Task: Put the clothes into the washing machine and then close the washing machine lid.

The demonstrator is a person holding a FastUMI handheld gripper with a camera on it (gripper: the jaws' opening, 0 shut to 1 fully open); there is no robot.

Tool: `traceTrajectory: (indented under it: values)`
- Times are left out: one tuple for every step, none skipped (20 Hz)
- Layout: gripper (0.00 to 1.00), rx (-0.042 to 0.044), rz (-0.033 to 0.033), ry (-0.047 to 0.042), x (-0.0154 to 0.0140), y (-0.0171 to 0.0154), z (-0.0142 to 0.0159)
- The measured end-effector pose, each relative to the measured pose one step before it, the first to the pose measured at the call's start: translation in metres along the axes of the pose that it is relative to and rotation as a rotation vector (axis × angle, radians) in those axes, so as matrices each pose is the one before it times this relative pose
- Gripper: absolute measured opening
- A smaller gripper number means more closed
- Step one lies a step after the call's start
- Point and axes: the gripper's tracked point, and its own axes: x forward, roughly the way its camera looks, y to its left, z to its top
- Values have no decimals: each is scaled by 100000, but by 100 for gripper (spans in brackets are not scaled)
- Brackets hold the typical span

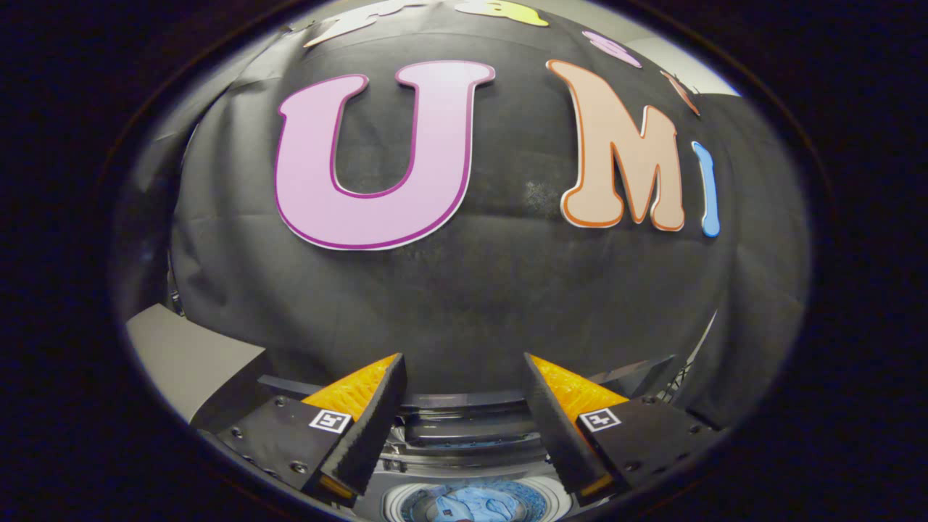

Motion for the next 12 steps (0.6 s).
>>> traceTrajectory:
  values:
    - [98,-209,145,-727,50,-62,-8]
    - [98,9,194,-911,-98,-26,57]
    - [98,260,176,-863,93,10,55]
    - [98,37,205,-745,63,67,43]
    - [98,65,206,-307,-73,-62,95]
    - [98,29,194,191,34,34,-10]
    - [98,-2,279,496,-30,-2,-5]
    - [98,-64,355,578,-3,-32,-35]
    - [98,111,399,730,104,-31,-57]
    - [98,237,350,525,119,12,-100]
    - [98,-72,455,1000,-32,-81,-112]
    - [98,-672,-174,1023,57,-118,0]
